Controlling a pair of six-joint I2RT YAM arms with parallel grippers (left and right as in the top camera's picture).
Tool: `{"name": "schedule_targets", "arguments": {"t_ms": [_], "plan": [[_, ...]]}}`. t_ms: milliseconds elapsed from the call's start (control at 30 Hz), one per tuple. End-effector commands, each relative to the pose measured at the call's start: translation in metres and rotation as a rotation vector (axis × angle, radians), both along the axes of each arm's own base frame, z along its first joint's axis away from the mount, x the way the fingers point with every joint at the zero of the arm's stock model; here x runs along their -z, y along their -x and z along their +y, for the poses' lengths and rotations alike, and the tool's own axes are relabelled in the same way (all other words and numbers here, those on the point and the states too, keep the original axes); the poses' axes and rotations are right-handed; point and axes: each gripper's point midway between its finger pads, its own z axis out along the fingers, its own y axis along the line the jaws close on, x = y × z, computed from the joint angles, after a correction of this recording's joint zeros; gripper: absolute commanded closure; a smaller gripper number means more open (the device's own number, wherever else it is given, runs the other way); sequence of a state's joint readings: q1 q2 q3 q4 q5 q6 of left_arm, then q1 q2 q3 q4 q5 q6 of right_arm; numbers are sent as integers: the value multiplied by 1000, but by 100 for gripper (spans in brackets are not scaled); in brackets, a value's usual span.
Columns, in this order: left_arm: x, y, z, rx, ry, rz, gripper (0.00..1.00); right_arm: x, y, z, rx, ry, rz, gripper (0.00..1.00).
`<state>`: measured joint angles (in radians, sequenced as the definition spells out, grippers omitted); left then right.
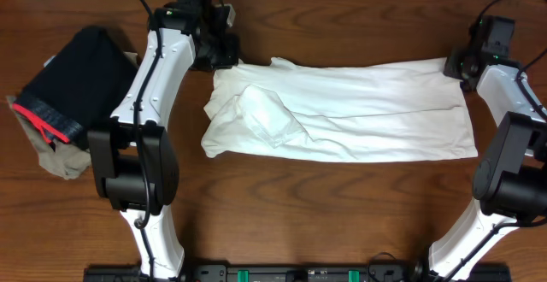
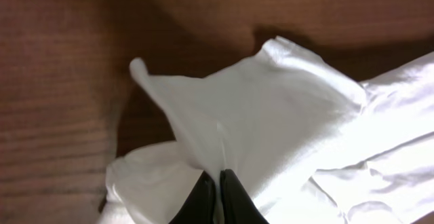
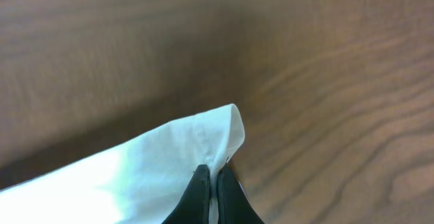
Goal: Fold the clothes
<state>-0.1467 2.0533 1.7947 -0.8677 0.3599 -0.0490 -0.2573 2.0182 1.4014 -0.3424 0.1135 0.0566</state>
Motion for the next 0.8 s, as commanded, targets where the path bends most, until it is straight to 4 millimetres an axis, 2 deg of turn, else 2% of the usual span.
{"name": "schedule_targets", "arguments": {"t_ms": [0,267,467,600,767], "plan": [[2,3,6,-12,-14,19,94,-13,7,-10,49,6,-6,99],[9,26,24,-44,-30,135,94,0,41,-27,148,-39,99,99],[14,40,40,-108,-27,215,94,6,55,-30,182,-65,147,99],[19,49,38,-105,-27,254,94,11,66,-25,181,-80,198,99],[20,61,25,-80,16,302,94,16,76,-21,212,-107,237,99]]}}
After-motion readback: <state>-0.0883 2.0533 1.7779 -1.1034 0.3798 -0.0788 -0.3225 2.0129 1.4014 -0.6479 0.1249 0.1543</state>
